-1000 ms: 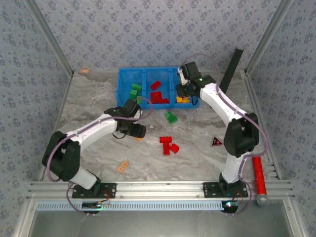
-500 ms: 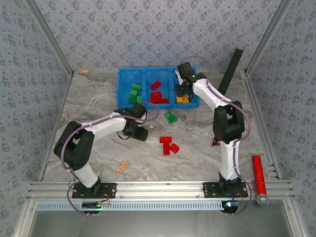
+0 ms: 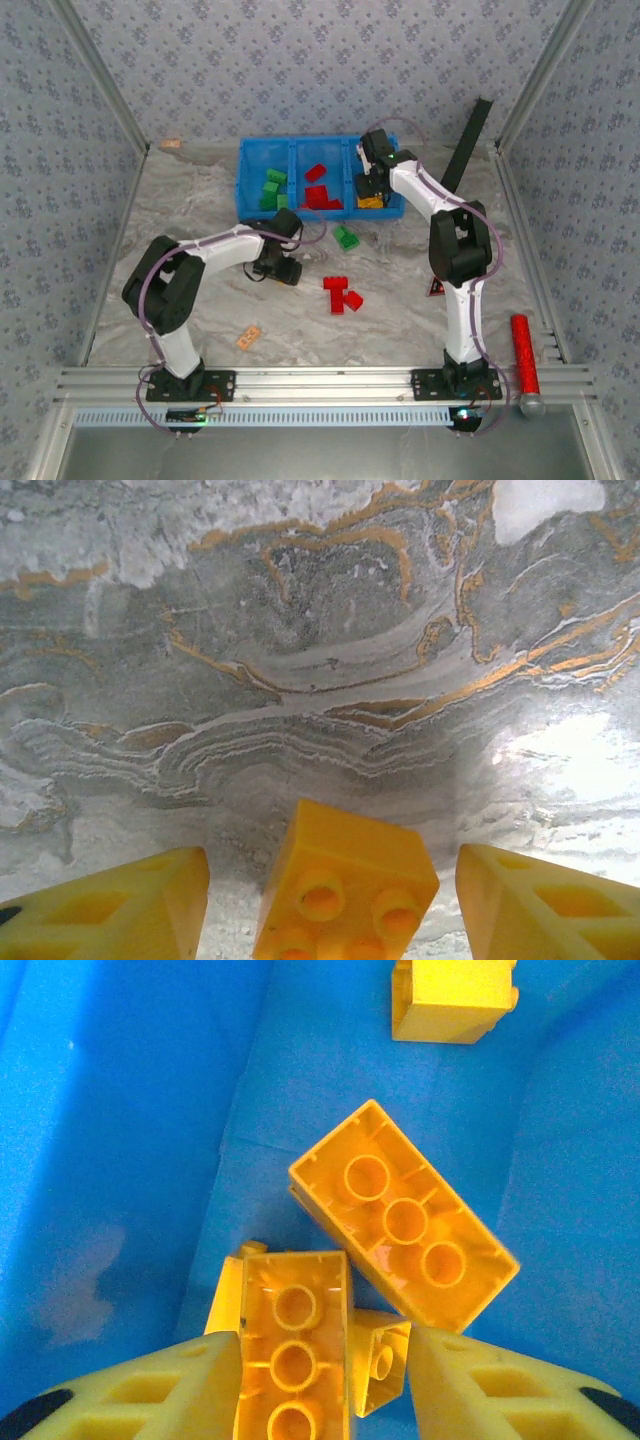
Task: Sort the legos into containers by color
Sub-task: Pick up the lego from the center of the table, then place the lego in the container.
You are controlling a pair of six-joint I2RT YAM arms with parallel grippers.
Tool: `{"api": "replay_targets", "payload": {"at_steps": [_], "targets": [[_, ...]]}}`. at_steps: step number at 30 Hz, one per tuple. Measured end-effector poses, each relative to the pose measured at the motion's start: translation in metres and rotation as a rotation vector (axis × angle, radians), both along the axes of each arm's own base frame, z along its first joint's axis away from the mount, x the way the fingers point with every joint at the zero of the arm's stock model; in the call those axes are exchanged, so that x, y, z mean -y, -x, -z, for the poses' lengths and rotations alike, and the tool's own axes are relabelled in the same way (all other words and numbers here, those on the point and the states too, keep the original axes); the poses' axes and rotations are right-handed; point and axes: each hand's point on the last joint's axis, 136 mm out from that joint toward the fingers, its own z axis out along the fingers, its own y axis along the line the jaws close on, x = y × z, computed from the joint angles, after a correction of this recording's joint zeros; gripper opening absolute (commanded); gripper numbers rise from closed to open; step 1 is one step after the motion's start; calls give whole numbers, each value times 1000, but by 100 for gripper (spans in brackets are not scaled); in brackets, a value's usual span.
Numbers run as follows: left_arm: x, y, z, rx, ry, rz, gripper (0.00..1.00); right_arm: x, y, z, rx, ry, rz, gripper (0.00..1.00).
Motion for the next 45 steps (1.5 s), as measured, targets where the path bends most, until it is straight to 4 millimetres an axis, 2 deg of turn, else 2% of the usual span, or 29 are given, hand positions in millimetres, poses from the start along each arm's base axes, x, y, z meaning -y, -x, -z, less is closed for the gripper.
{"api": "replay_targets", "payload": {"at_steps": [9,11,14,17,21,25,28,34,38,42,45], "targets": [[-1,-4,5,-5,-26,7,50,0,1,-7,19,-8,0,57],[-1,-4,5,-4,-29,8,46,1,6,-15,27,-17,-3,57],[-1,-5,5,-3,-28,8,37,4,16,-40,62,-34,-4,59],[0,-5,5,-4,-25,9,34,9,34,-72,111,-63,8,60],[1,-5,4,-14,-28,8,31,21,70,-114,176,-116,40,62],[15,-7,-6,-15,9,22,31,37,118,-127,187,-168,86,64],[41,-21,-32,39,70,44,31,44,157,-114,158,-234,125,64],[108,-63,-112,215,242,100,30,38,244,-40,-14,-283,145,65],[156,-94,-152,317,338,133,30,36,281,-12,-69,-305,153,66],[195,-119,-165,375,390,153,30,39,296,-4,-76,-348,190,66],[217,-138,-160,403,403,155,30,38,303,2,-91,-369,219,66]]}}
